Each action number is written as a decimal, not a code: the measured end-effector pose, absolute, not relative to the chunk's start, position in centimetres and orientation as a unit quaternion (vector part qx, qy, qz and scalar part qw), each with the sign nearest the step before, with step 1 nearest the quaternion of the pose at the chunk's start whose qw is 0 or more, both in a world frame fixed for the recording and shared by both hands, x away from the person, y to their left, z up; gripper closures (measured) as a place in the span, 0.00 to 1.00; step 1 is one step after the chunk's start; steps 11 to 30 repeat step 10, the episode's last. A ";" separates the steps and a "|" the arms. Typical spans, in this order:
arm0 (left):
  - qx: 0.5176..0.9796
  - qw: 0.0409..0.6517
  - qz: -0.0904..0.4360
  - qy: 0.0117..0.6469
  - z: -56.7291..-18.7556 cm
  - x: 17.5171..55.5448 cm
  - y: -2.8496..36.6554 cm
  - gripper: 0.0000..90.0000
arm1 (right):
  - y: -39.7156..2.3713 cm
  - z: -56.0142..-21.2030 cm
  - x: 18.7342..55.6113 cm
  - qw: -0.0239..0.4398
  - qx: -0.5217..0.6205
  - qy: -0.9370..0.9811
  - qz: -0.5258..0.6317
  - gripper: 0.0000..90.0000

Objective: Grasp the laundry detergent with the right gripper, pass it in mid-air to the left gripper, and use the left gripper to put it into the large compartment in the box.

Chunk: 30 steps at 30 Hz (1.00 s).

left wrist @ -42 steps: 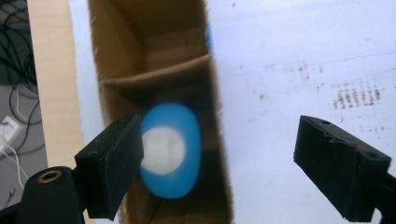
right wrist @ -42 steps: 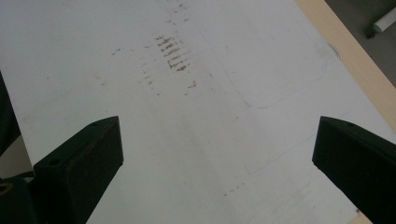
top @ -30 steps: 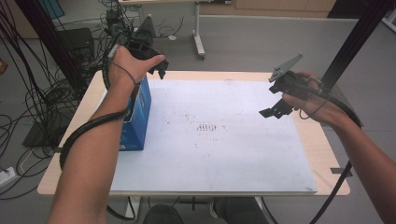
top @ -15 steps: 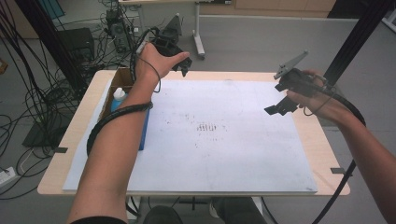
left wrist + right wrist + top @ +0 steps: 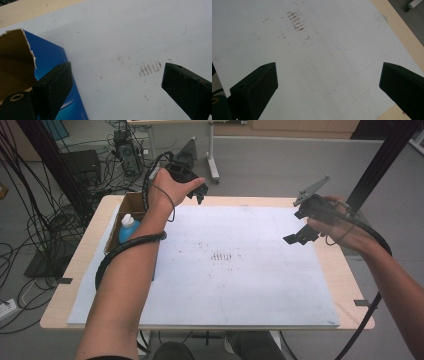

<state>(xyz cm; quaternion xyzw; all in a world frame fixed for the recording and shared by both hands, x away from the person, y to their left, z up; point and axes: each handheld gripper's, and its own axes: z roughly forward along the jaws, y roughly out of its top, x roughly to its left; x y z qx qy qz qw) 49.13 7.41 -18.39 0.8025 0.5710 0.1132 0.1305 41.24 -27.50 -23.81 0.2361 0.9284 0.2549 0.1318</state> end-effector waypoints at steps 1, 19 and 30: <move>0.802 0.130 0.114 0.572 -18.4 49.1 7.4 0.12 | -27.5 -23.8 41.2 0.132 0.237 0.928 0.254 0.02; 0.801 0.127 0.111 0.574 -18.7 49.0 7.5 0.12 | -27.6 -24.0 41.2 0.130 0.237 0.928 0.258 0.02; 0.801 0.127 0.111 0.574 -18.7 49.0 7.5 0.12 | -27.6 -24.0 41.2 0.130 0.237 0.928 0.258 0.02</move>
